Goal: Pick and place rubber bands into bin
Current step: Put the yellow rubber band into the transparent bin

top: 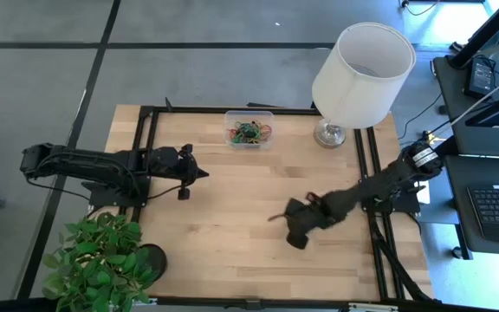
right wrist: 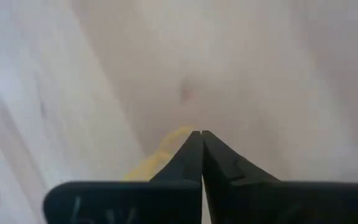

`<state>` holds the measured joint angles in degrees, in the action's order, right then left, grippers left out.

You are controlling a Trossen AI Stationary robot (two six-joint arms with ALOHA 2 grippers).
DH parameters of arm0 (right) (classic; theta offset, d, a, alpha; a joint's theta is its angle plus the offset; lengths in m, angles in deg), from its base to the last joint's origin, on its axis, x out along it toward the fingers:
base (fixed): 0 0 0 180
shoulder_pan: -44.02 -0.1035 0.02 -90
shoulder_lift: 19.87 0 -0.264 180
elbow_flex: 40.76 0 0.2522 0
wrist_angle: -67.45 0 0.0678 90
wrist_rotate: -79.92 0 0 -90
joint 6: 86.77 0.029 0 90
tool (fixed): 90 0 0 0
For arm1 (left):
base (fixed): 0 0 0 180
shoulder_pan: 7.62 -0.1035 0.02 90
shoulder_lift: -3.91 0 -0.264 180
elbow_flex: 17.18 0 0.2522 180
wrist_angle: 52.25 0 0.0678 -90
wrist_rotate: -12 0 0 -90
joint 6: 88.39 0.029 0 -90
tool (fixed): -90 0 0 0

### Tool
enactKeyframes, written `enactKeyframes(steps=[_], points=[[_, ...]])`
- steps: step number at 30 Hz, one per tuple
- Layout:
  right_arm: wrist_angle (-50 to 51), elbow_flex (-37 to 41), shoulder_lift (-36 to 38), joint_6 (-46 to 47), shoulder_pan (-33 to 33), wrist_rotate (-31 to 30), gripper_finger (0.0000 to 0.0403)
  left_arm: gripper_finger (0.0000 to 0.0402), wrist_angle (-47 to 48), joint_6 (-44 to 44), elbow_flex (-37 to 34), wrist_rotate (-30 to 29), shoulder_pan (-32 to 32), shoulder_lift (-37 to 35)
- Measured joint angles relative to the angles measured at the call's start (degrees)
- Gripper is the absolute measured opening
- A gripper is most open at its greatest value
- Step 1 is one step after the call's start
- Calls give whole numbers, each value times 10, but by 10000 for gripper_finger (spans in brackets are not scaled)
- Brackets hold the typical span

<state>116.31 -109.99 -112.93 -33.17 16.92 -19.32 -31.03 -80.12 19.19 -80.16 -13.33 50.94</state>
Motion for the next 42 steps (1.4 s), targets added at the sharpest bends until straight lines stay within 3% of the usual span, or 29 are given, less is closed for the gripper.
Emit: enactKeyframes(steps=[5,15,24,29,33,42], points=[[7,-60,-4,-130,50,-3,1,8,0,0,0,0,0,0],[6,-194,-22,-306,173,-115,1,4,0,0,0,-9,0,0],[9,-382,-136,-461,304,-123,1,4,0,0,0,-20,0,0],[8,-508,-213,-505,368,-129,1,2,0,0,0,-28,0,0],[6,-586,-256,-523,406,-171,1,2,0,0,0,-28,0,0],[61,-611,-342,-502,463,-168,1,2,5,0,0,-28,0,0]])
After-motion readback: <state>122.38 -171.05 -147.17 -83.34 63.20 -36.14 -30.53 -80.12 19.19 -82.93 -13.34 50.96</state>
